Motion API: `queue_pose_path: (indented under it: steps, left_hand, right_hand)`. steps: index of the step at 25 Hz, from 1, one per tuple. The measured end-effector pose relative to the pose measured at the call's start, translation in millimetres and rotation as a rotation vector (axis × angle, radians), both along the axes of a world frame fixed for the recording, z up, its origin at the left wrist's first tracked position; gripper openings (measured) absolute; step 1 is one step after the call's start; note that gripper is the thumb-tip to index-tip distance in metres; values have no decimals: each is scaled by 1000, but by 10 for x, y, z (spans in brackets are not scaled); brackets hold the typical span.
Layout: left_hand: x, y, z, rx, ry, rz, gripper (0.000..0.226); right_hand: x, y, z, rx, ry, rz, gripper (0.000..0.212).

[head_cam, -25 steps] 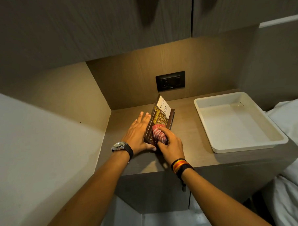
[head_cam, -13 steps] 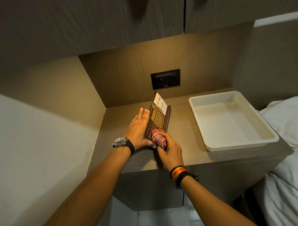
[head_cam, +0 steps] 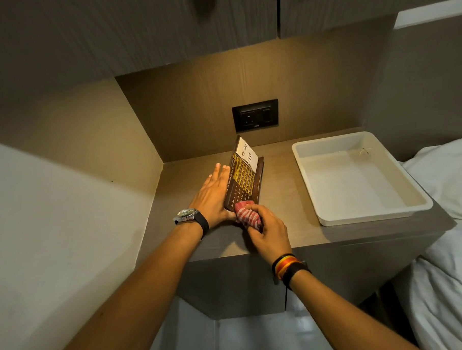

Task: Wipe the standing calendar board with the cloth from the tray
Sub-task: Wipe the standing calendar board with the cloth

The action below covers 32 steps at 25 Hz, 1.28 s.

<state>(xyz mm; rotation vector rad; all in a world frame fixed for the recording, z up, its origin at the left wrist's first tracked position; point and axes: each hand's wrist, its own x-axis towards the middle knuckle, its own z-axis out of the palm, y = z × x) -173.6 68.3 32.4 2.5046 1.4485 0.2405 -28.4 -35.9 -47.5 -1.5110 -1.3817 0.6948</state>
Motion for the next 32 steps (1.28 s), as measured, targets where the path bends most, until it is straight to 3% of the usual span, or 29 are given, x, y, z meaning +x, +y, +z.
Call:
queue_pose_path:
  steps: [5,9,11,13,18,23,27,32]
  left_hand:
    - [66,-38,49,-11,13,12,145]
    - [22,19,18,13,45,-4,134]
    - [41,23,39,16,70,-14,142]
    - [56,-10,36,12,57,-6,147]
    - [45,-45,50,-27,15,13,149]
    - [123,-63,35,-35,-28,30,144]
    - [127,-28,-12,-60,-44,56,145]
    - [102,-5,-97,-76,-80,92,149]
  right_hand:
    - [71,393,305,19,15,-65,39]
    - [68,91,135,121,-166,153,45]
    - [279,213,60,20,-224,96,46]
    - [335,326,80,-18,-203,30,44]
    - [224,133,178,16,-135,155,42]
    - [484,927,588,48,-46,-161,37]
    - [423,1422,736,4,-187,-39,44]
    - [162,765,406,137,-191,65,46]
